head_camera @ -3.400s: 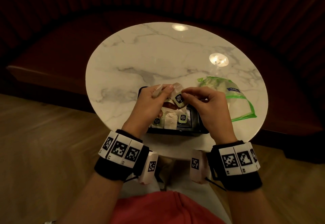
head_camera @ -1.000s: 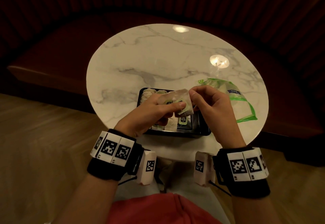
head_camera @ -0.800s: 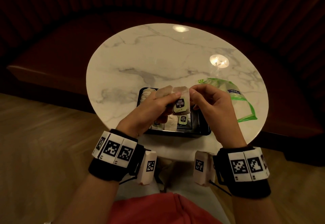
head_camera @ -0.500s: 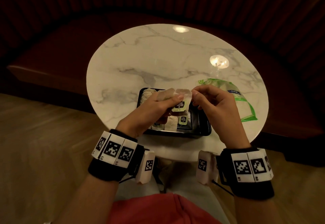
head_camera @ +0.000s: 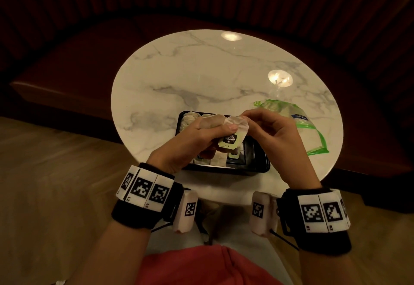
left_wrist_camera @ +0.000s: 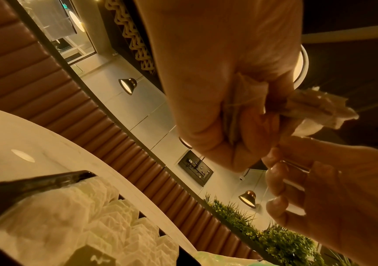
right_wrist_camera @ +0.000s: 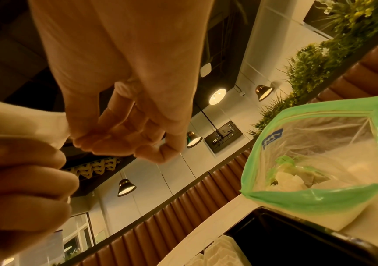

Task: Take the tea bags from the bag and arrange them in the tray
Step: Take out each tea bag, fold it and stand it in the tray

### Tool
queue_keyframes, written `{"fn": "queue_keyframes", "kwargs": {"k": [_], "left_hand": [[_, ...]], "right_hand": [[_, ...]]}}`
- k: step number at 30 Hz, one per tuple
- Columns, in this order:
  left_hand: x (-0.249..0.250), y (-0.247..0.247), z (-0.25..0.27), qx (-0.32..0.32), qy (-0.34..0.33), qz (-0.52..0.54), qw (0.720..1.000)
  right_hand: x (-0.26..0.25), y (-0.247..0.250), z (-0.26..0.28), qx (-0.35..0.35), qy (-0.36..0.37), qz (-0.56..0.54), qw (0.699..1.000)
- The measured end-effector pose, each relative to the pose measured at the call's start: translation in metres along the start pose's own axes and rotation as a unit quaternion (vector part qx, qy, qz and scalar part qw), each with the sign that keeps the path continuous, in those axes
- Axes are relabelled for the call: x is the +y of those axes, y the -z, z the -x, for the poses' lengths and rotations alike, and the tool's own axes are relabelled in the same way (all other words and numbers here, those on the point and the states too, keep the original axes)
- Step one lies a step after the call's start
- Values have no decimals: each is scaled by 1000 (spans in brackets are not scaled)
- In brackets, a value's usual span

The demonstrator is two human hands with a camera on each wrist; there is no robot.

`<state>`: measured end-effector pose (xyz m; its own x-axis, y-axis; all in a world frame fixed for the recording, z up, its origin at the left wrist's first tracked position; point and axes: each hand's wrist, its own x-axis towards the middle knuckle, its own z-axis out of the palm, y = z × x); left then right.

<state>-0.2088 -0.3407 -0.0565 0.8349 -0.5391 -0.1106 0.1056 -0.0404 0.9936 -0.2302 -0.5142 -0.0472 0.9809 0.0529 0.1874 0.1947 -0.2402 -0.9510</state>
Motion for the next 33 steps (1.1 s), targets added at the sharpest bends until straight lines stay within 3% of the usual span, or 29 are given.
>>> {"fn": "queue_keyframes", "kwargs": {"k": [5,11,18,24,29,33], "left_hand": [[0,-1,-1,56,-21,23,998],[-3,1,-7,126,-65,46,989],[-7,5,-9,154,-75,6,985],[-3,1,-10,176,-67,85,978],[-8,4,-11,216,-79,10,973],[-9,5,-10,193,-103,-59,974]], "right_hand": [[3,6,0,-42,-40,18,998],[5,8,0,-17,-77,-14,997],[3,-1,0,-34,-79,-16,996],[8,-4,1,-14,-79,-34,996],[9,0,0,-19,-94,-5,995],[-3,8,-5,14,-49,12,999]]}}
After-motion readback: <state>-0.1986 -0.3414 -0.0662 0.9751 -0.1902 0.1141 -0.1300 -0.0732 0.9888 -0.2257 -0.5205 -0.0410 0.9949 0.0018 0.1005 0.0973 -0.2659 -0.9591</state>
